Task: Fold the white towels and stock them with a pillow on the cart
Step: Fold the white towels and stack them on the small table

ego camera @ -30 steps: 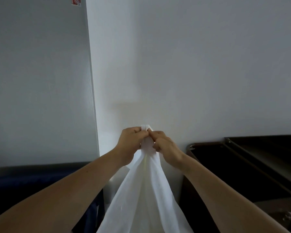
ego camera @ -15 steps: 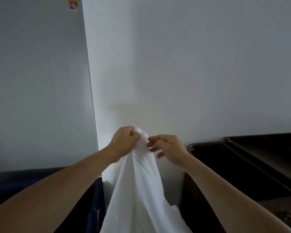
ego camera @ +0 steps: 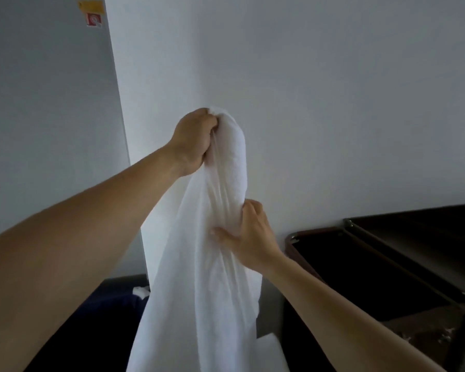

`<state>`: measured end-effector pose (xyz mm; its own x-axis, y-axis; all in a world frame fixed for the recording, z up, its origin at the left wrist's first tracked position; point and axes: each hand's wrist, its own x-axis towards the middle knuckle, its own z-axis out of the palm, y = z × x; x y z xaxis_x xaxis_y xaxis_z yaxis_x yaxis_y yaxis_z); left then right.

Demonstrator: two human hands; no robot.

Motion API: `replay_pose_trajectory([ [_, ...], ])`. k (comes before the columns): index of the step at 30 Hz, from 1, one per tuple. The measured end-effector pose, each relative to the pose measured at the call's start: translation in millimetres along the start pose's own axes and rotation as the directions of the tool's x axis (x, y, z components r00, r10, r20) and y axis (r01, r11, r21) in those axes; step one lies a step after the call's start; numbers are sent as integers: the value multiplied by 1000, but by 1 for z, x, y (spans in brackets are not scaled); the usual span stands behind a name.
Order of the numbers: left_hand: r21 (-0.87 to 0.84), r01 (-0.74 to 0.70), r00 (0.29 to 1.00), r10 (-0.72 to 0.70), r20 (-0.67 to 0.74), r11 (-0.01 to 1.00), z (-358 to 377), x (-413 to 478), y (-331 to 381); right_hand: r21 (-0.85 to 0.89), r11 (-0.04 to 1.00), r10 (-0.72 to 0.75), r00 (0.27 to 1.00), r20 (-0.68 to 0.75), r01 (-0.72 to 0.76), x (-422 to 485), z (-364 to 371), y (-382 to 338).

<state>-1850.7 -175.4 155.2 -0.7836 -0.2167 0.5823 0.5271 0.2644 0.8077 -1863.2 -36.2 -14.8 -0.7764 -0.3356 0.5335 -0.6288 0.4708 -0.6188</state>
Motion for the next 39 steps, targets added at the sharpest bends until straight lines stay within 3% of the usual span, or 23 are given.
replay_pose_trajectory([
  [3, -90, 28, 995, -19, 102, 996, -9, -12, -17, 225, 973, -25, 991, -134, 55, 9, -28, 11],
  [5, -133, 62, 986, -40, 159, 989, -14, -18, -23, 272, 957, -54, 985, -166, 98, 17, -47, 15],
  [9, -202, 101, 973, -55, 225, 974, -18, -22, -24, 373, 926, -96, 990, 101, 51, 26, -62, 1],
  [12, -75, 78, 990, -68, 121, 994, -26, -23, -24, 386, 921, -106, 986, 130, 48, 22, -62, -2],
  [16, 101, 73, 994, -65, -86, 992, -46, -21, -32, 271, 961, -103, 977, 187, 49, 2, -56, 15],
  [20, 49, 86, 978, -75, -194, 995, -56, -21, -39, 220, 973, -130, 951, 281, 68, -19, -40, 34],
  [27, 54, 95, 956, -76, -282, 994, -71, -21, -50, 87, 996, -3, 910, 415, -37, -29, -33, 59],
  [31, 59, 128, 924, -97, -371, 990, -89, -20, -61, 6, 999, -34, 941, 338, 34, -31, -38, 78],
  [39, 25, 122, 920, -104, -377, 992, -102, -22, -72, 81, 992, -112, 971, 209, 97, -37, -35, 75],
])
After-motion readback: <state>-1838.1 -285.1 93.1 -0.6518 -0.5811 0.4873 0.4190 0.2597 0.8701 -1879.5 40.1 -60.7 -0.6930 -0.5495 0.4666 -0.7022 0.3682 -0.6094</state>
